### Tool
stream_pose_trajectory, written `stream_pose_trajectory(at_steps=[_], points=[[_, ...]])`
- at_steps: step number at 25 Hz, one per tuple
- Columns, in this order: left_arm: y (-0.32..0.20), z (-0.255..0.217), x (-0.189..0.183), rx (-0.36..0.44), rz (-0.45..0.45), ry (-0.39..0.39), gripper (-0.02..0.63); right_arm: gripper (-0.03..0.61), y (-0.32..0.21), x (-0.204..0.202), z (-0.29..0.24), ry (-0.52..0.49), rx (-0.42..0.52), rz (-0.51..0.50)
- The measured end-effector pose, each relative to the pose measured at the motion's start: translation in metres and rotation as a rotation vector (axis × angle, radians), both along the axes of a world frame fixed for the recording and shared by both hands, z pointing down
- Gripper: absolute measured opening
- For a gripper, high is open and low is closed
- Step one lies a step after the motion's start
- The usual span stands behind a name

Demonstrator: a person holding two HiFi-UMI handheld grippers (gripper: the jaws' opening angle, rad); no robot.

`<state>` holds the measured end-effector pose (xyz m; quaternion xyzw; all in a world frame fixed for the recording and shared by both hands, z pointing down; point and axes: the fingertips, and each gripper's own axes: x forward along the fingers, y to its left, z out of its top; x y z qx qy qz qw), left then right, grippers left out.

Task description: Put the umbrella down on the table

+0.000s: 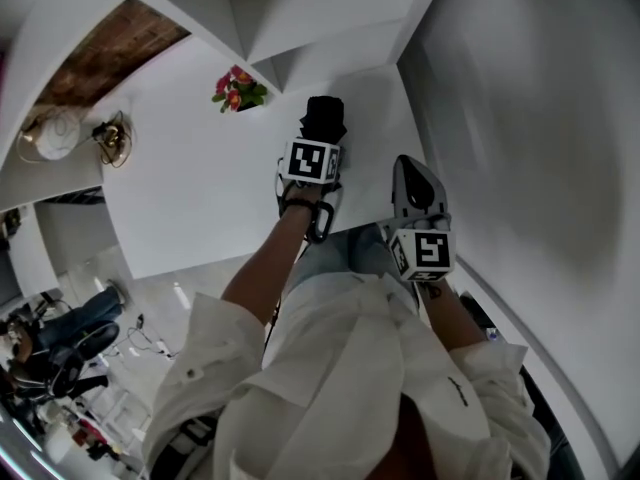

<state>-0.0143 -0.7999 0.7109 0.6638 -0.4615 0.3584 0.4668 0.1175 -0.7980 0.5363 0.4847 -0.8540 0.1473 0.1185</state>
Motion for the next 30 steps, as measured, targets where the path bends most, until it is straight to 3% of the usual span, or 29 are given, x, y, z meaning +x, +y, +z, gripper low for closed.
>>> stream_pose_trajectory(at_steps=[3,10,20,30], points=[[-0.002,0.013,-0.001,-0.03,-0.006,-0.015,0.287,0.018,-0.003,0.002,0.002,0.006,-0.005,0.007],[-0.002,0.023,0.012,-0.094,-0.026,0.038,0.295,0.018,-0.008,0.006,0.005,0.014,-0.009,0.013],[-0.011,0.022,0.011,-0.062,-0.005,0.048,0.318,0.018,-0.01,-0.002,-0.013,0.013,0.018,0.016],[0.001,-0.001,-0.008,-0.017,-0.017,0.029,0.341,0.018,-0.008,0.023,-0.053,0.02,0.096,0.066]])
